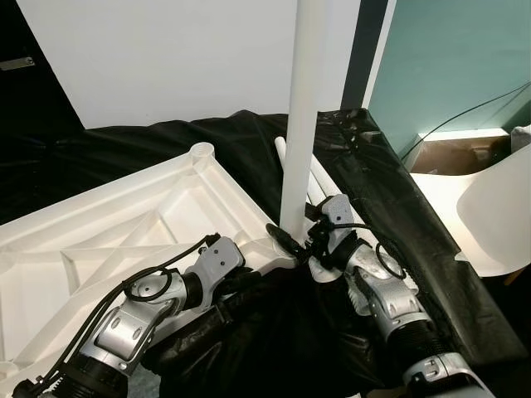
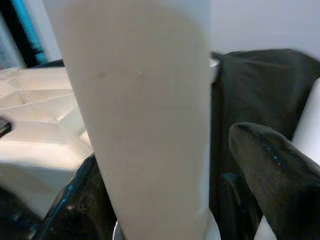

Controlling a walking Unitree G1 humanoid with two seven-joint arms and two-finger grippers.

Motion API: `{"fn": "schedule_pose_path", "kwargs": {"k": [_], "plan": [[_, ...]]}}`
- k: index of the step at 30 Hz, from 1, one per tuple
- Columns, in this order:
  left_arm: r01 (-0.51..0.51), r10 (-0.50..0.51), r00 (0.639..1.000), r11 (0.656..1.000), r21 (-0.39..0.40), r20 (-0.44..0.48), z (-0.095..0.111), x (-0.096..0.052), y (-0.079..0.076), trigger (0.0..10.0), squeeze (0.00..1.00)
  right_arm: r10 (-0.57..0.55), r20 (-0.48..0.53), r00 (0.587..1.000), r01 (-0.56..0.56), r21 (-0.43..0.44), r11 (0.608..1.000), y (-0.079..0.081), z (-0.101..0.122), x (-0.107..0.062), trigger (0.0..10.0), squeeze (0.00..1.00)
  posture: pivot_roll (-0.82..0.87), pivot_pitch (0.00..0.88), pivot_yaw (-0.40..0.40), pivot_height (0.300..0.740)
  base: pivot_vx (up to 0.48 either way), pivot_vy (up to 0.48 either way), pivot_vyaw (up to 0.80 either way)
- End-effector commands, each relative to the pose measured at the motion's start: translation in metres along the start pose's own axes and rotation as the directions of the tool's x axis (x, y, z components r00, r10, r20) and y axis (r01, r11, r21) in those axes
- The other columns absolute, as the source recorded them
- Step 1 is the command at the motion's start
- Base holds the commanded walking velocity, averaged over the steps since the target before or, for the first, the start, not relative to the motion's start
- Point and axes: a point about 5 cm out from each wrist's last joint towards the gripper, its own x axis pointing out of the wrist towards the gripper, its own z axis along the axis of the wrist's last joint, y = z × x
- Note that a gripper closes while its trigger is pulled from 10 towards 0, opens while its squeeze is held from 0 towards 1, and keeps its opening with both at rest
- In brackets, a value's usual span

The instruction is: Building children table

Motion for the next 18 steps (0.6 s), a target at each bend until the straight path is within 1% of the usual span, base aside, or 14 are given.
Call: {"fn": "schedule_pose_path", "kwargs": {"k": [1,2,3,4,5,6,7,10,11,12,14,18], "plan": [[0.136,-0.139,0.989,0.989,-0.057,-0.056,-0.016,0.005,-0.016,10.0,0.00,-0.015,-0.013,1.000,0.015,0.023,1.000,-0.007,-0.002,-0.005,10.0,0.00,0.06,0.000,0.012,0.740,0.000,0.000,0.00],[0.137,-0.140,0.989,0.989,-0.057,-0.057,-0.016,0.005,-0.016,10.0,0.00,0.034,-0.030,0.999,-0.033,0.029,0.999,-0.007,-0.003,-0.007,10.0,0.00,0.06,0.000,0.013,0.740,0.000,0.000,0.00],[0.138,-0.142,0.988,0.989,-0.055,-0.059,-0.016,0.006,-0.015,10.0,0.00,0.143,-0.072,0.987,-0.142,0.020,0.990,-0.003,-0.006,-0.011,10.0,0.00,0.05,0.000,0.015,0.740,0.000,0.000,0.00],[0.138,-0.142,0.988,0.989,-0.055,-0.059,-0.016,0.006,-0.015,10.0,0.00,0.143,-0.072,0.987,-0.142,0.020,0.990,-0.003,-0.006,-0.011,10.0,0.00,0.05,0.000,0.015,0.740,0.000,0.000,0.00],[0.140,-0.143,0.988,0.989,-0.053,-0.060,-0.016,0.006,-0.015,10.0,0.00,0.215,-0.102,0.971,-0.214,0.017,0.977,-0.001,-0.009,-0.015,10.0,0.00,0.05,0.000,0.015,0.740,0.000,0.000,0.00],[0.140,-0.143,0.988,0.989,-0.053,-0.060,-0.016,0.006,-0.015,10.0,0.00,0.215,-0.102,0.971,-0.214,0.017,0.977,-0.001,-0.009,-0.015,10.0,0.00,0.05,0.000,0.015,0.740,0.000,0.000,0.00],[0.141,-0.144,0.988,0.989,-0.051,-0.060,-0.016,0.006,-0.015,10.0,0.00,0.255,-0.127,0.958,-0.256,0.007,0.967,-0.003,-0.010,-0.016,10.0,0.00,0.05,0.000,0.014,0.740,0.000,0.000,0.00],[0.141,-0.144,0.988,0.989,-0.049,-0.059,-0.016,0.007,-0.014,10.0,0.00,0.271,-0.141,0.952,-0.274,0.001,0.962,-0.006,-0.010,-0.016,10.0,0.00,0.05,0.000,0.013,0.740,0.000,0.000,0.00],[0.142,-0.145,0.988,0.989,-0.048,-0.058,-0.015,0.007,-0.014,10.0,0.00,0.259,-0.145,0.955,-0.263,-0.009,0.965,-0.011,-0.009,-0.014,10.0,0.00,0.05,0.000,0.014,0.740,0.000,0.000,0.00],[0.142,-0.145,0.988,0.989,-0.048,-0.058,-0.015,0.007,-0.014,10.0,0.00,0.259,-0.145,0.955,-0.263,-0.009,0.965,-0.011,-0.009,-0.014,10.0,0.00,0.05,0.000,0.014,0.740,0.000,0.000,0.00],[0.142,-0.145,0.988,0.989,-0.048,-0.058,-0.016,0.007,-0.015,10.0,0.00,0.250,-0.140,0.958,-0.256,-0.028,0.966,-0.017,-0.004,-0.007,10.0,0.00,0.06,0.000,0.013,0.740,0.000,0.000,0.00],[0.142,-0.144,0.988,0.989,-0.049,-0.059,-0.016,0.006,-0.016,10.0,0.00,0.257,-0.140,0.956,-0.264,-0.039,0.964,-0.019,-0.002,-0.003,10.0,0.00,0.06,0.000,0.012,0.740,0.000,0.000,0.00]]}}
